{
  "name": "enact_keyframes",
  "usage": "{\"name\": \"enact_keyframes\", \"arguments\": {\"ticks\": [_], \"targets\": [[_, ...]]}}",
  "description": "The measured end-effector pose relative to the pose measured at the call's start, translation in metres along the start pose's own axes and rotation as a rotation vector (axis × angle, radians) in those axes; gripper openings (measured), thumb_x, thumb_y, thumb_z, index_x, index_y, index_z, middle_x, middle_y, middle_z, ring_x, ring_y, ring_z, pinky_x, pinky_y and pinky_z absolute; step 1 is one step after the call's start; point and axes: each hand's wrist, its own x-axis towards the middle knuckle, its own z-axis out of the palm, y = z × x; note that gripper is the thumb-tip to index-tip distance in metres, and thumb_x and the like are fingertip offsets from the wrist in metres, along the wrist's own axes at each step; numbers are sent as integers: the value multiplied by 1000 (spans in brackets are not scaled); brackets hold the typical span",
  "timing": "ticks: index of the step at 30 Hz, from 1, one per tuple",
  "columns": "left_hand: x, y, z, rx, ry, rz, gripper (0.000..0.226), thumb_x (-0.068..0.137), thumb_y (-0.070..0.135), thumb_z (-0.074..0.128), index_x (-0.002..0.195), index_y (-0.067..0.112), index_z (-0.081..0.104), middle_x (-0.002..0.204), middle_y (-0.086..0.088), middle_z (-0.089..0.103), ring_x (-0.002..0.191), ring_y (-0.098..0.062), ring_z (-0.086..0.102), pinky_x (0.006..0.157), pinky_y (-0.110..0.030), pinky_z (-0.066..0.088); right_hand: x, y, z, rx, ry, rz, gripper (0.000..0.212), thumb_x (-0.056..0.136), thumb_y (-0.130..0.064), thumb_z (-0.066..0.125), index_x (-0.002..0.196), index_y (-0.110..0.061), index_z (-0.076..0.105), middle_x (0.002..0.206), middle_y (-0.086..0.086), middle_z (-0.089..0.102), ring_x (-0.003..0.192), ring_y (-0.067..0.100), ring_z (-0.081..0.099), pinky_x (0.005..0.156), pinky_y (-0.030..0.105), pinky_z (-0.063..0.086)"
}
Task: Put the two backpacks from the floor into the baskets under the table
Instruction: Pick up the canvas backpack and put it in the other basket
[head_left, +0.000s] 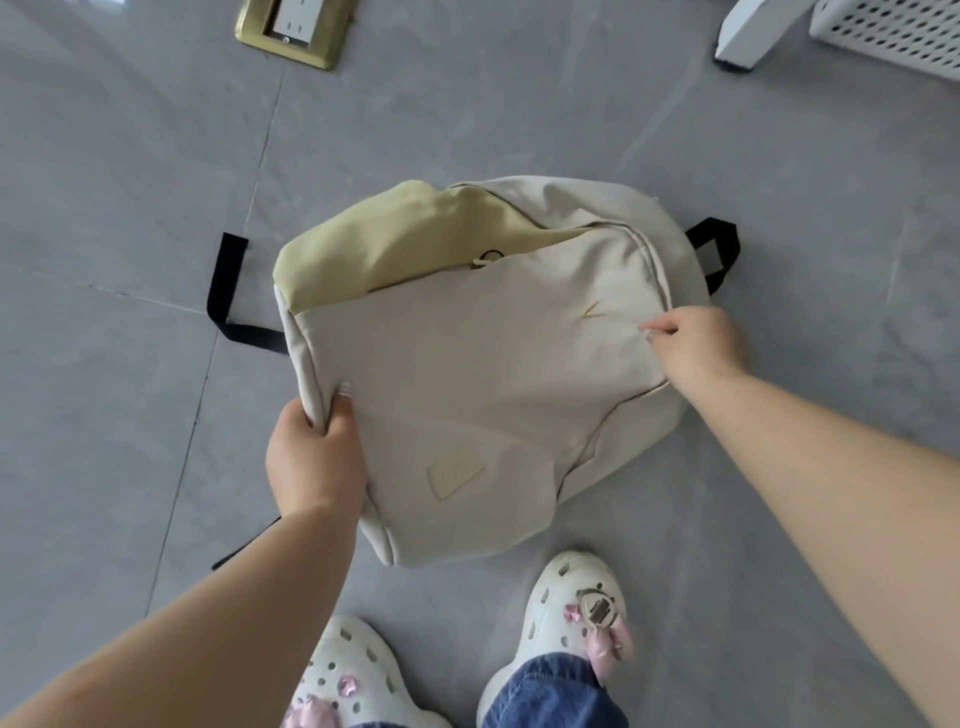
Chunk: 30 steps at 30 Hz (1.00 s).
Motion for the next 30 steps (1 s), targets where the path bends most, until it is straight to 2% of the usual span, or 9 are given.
{"name": "enact_keyframes", "arguments": {"ticks": [6, 10, 14, 17, 21, 23, 26, 28, 30], "targets": [[-17, 18, -10, -15, 27, 6, 38, 89, 33, 53, 60, 16, 38, 59, 0, 42, 55, -19, 39, 55, -33, 38, -41, -6, -17, 326, -28, 60, 44, 81, -21, 68, 122, -14, 55, 114, 5, 65, 106, 28, 61, 85, 33, 45], [-39, 49, -29, -113, 50, -1, 23, 86, 36, 60, 89, 15, 51, 72, 8, 55, 66, -12, 54, 67, -37, 49, -77, -20, -49, 550, -213, 41, 5, 82, -19, 65, 86, -17, 68, 90, 5, 71, 86, 26, 64, 74, 32, 49], [-67, 92, -51, -107, 28, 85, 20, 88, 24, 58, 90, 15, 41, 73, 6, 47, 67, -14, 47, 57, -27, 36, -120, -47, -90, 654, -248, -7, 13, 79, -22, 63, 85, -12, 66, 93, 16, 72, 90, 35, 66, 78, 40, 53], [-96, 131, -69, -87, -57, 151, 16, 90, 14, 51, 77, 21, 47, 71, 7, 46, 69, -18, 46, 57, -28, 38, -152, -72, -138, 663, -256, -77, 22, 79, -26, 62, 91, -8, 65, 95, 20, 70, 82, 34, 65, 68, 32, 45], [-134, 173, -83, -89, -241, 210, 33, 89, 9, 44, 100, 27, 70, 101, 5, 65, 94, -23, 60, 90, -37, 49, -180, -98, -188, 595, -286, -196, 12, 82, -23, 62, 86, -12, 64, 76, 6, 67, 74, 25, 58, 64, 29, 40], [-152, 197, -90, -146, -336, 208, 20, 85, 28, 51, 87, 23, 70, 91, 1, 66, 78, -24, 59, 83, -38, 50, -195, -111, -218, 545, -299, -263, 8, 83, -20, 61, 88, -17, 66, 81, 3, 70, 76, 16, 57, 64, 23, 43], [-185, 248, -100, -257, -490, 95, 52, 69, 67, 56, 72, 14, 61, 74, -11, 60, 73, -20, 59, 86, -49, 52, -217, -128, -267, 539, -336, -419, 20, 82, -17, 61, 98, -24, 71, 91, -2, 73, 82, 11, 63, 70, 14, 47], [-203, 281, -106, -313, -546, -3, 71, 66, 67, 60, 76, -3, 65, 76, -19, 65, 76, -24, 65, 85, -49, 56, -223, -132, -296, 453, -308, -516, 15, 82, -19, 61, 94, -23, 70, 89, -2, 68, 86, 16, 64, 72, 22, 49], [-216, 308, -111, -320, -556, -46, 64, 72, 54, 65, 85, -8, 64, 76, -17, 65, 76, -25, 66, 82, -47, 58, -223, -133, -321, 303, -250, -574, 13, 84, -17, 60, 94, -16, 68, 83, -2, 59, 79, 17, 58, 62, 22, 39]]}}
